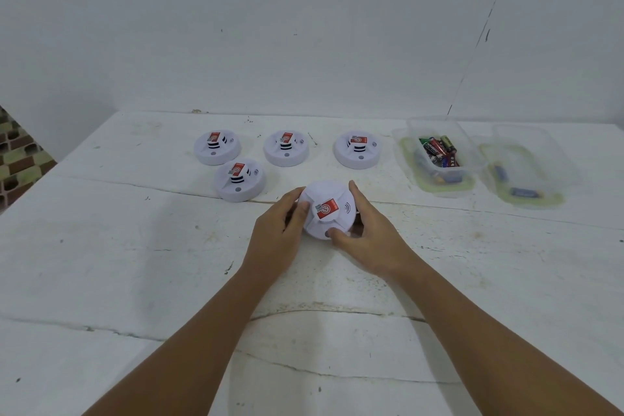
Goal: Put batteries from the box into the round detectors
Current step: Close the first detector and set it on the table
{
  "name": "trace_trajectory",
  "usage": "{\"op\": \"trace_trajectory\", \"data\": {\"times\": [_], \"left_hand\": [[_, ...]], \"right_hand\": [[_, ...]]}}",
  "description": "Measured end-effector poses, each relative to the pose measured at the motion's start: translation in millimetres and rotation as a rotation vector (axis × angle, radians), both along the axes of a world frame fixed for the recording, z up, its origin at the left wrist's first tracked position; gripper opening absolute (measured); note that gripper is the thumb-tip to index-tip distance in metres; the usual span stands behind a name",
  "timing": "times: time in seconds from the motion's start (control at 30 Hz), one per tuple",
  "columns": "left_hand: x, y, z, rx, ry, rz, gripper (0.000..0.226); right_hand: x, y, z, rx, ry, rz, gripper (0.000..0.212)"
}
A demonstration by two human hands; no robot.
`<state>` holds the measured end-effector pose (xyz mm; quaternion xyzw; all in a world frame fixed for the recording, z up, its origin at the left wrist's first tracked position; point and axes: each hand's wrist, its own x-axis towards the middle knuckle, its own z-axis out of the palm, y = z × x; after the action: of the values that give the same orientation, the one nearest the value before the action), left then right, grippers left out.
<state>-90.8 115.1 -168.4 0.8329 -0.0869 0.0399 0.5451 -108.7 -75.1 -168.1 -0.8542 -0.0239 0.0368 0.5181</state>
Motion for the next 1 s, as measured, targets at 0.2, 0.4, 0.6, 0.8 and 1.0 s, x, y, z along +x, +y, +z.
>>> {"op": "trace_trajectory", "data": {"times": [0.2,0.4,0.6,0.8,1.0], "left_hand": [[-0.9,0.1,-1.1,-0.004,-0.003,-0.002,0.035],[-1.9,-0.6,-1.0,-0.016,-0.008,-0.005,0.033],[-0.8,-0.9,0.8,-0.009,-0.016,-0.009,0.032],[1.0,-0.1,-1.7,0.008,0.003,-0.012,0.036],[1.1,-0.2,-0.9,0.022,-0.004,-0.006,0.035]], "right_hand": [[-0.3,-1.8,-0.4,0.026,0.016,0.006,0.1],[-0.1,-2.8,-1.1,0.04,0.021,-0.005,0.1],[0.9,-2.6,1.2,0.042,0.022,-0.008,0.102],[1.0,-2.6,1.0,0.043,0.033,-0.011,0.102],[1.3,-2.0,2.2,0.026,0.028,-0.005,0.103]]}}
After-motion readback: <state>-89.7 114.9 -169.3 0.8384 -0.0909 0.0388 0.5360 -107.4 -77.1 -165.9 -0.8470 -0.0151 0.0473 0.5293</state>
